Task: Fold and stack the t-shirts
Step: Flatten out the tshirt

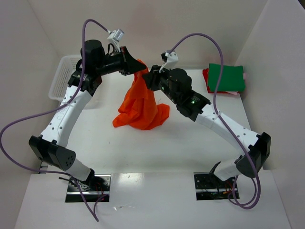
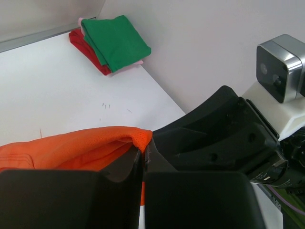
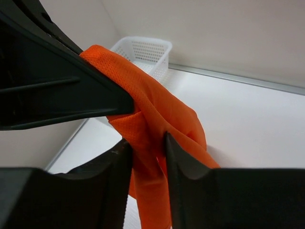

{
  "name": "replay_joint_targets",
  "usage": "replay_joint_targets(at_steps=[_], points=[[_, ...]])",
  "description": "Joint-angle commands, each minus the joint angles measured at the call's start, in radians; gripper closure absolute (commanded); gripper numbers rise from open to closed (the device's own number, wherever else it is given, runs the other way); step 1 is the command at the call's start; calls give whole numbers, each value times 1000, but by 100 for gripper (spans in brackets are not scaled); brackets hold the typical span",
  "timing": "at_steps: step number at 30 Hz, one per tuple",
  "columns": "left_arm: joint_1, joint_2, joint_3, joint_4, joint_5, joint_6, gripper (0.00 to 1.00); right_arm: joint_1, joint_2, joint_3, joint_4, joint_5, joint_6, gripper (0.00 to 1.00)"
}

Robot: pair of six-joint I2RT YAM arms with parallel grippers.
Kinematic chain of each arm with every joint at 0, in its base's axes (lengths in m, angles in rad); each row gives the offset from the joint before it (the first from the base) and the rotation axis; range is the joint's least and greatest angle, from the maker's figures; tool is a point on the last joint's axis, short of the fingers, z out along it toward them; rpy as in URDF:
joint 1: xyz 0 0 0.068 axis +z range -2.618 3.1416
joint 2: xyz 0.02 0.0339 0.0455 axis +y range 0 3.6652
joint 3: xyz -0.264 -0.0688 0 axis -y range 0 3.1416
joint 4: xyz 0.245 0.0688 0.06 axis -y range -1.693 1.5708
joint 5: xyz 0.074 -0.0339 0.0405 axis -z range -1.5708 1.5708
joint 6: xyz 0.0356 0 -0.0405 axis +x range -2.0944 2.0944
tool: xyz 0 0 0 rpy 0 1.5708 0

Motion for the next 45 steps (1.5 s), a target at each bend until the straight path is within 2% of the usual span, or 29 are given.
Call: replay_joint_targets(at_steps=[1,4,7,9,18,27,30,32,33,35,38,40,45], points=[[5,-41,33,49,15,-21,100,0,-3,16,47,-1,6,64],[5,-32,33,40,6,-30,100,0,-24,-4,47,-1,6,67],[5,-23,46,40,6,-31,100,0,-48,-33,47,-1,15,52],[5,-14,75,40,6,-31,100,0,-49,-46,47,-12,24,46],[14,5,111,40,6,-31,100,0,-96,-171,58,-78,115,46],[14,14,111,40,6,-31,100,0,-116,-193,67,-78,133,68],[14,14,102,40,6,-31,100,0,-125,-193,67,-78,133,68],[14,14,92,40,-4,-31,100,0,-134,-193,67,-66,133,57],[14,14,92,40,-4,-31,100,0,-148,-202,67,-65,133,55],[14,14,92,40,-4,-31,100,0,-161,-202,67,-43,124,56],[14,23,83,40,-4,-31,100,0,-170,-202,56,-42,124,61],[14,23,83,40,-4,-40,100,0,-170,-202,47,-42,124,71],[14,23,74,49,-13,-40,100,0,-161,-202,47,-53,142,86]])
